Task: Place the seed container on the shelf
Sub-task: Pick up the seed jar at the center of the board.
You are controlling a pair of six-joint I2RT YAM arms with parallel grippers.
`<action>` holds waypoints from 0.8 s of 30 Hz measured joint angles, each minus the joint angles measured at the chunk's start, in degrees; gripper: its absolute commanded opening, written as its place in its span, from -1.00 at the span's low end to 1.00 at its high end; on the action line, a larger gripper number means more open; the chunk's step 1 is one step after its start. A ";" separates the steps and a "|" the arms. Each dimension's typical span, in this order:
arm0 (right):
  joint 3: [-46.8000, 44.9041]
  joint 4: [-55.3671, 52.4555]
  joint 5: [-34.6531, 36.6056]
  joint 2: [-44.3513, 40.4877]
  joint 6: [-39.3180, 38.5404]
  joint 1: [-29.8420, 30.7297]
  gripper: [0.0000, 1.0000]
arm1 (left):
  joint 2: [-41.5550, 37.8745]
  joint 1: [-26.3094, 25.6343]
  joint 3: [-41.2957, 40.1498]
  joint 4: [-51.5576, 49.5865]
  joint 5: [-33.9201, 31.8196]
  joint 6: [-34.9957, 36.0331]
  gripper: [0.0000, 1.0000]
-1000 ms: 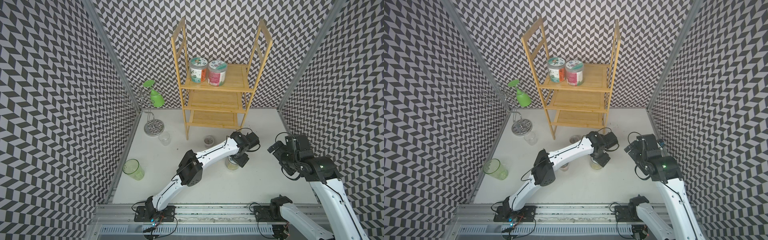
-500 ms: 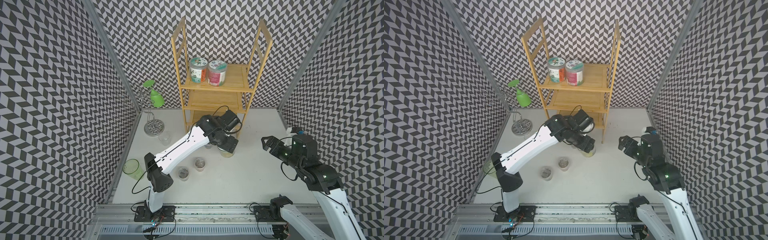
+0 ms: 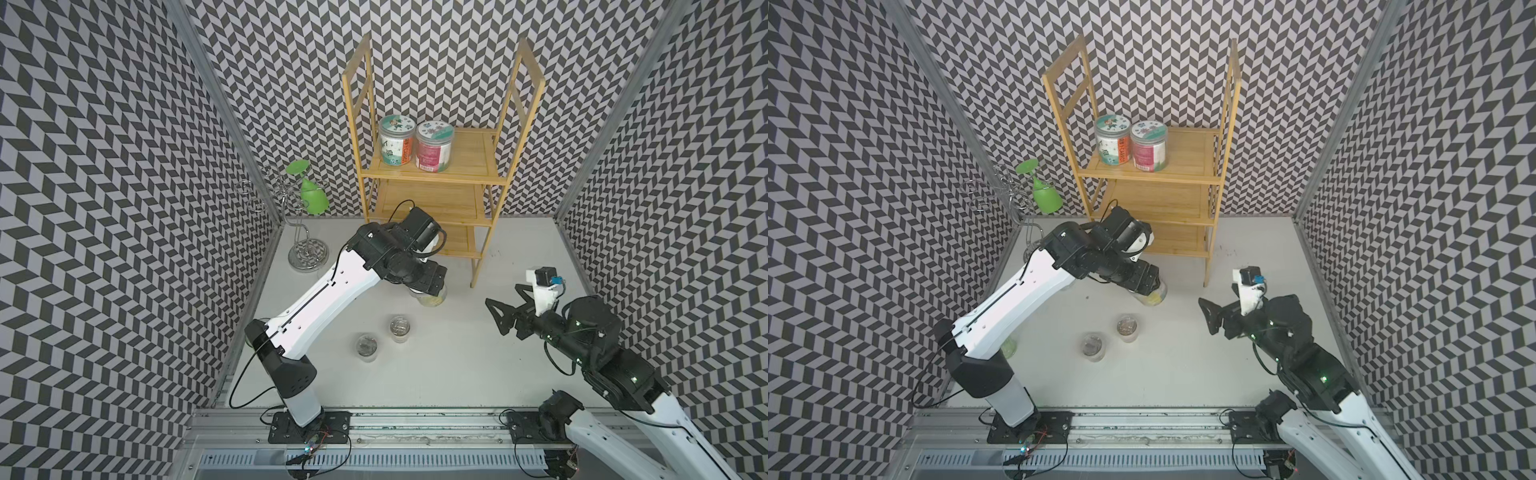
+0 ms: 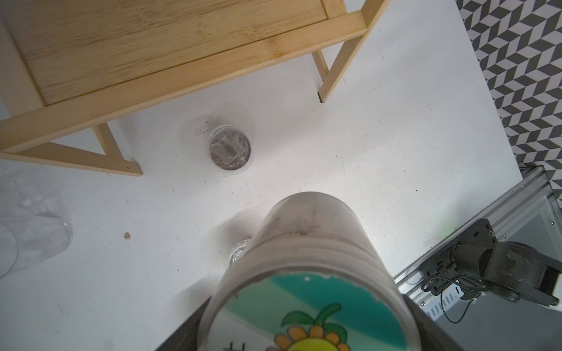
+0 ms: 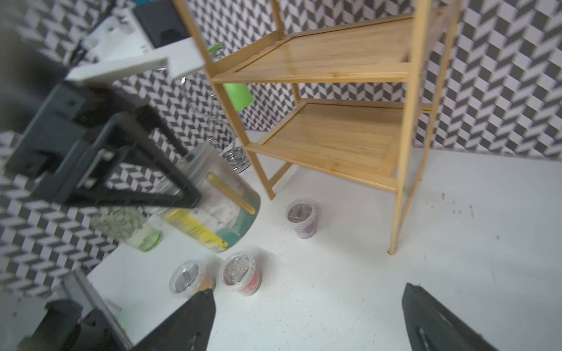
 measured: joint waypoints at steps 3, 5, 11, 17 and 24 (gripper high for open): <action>-1.77 2.84 0.70 0.04 -5.27 6.40 0.99 | -1.29 0.74 -0.44 -0.04 0.22 0.61 0.31; -2.49 4.07 1.46 0.52 -8.44 10.75 0.99 | -2.21 1.18 -0.72 -0.07 0.31 0.87 0.31; -5.35 11.28 7.13 4.31 -17.40 23.52 0.99 | -4.28 2.80 -1.99 -0.07 1.11 2.08 0.31; -9.99 19.34 11.21 7.21 -22.47 25.75 0.99 | -5.86 4.00 -3.45 -0.17 2.25 2.82 0.32; -10.73 30.01 15.45 11.19 -24.59 25.73 0.99 | -6.05 4.17 -3.85 -0.20 3.65 3.69 0.32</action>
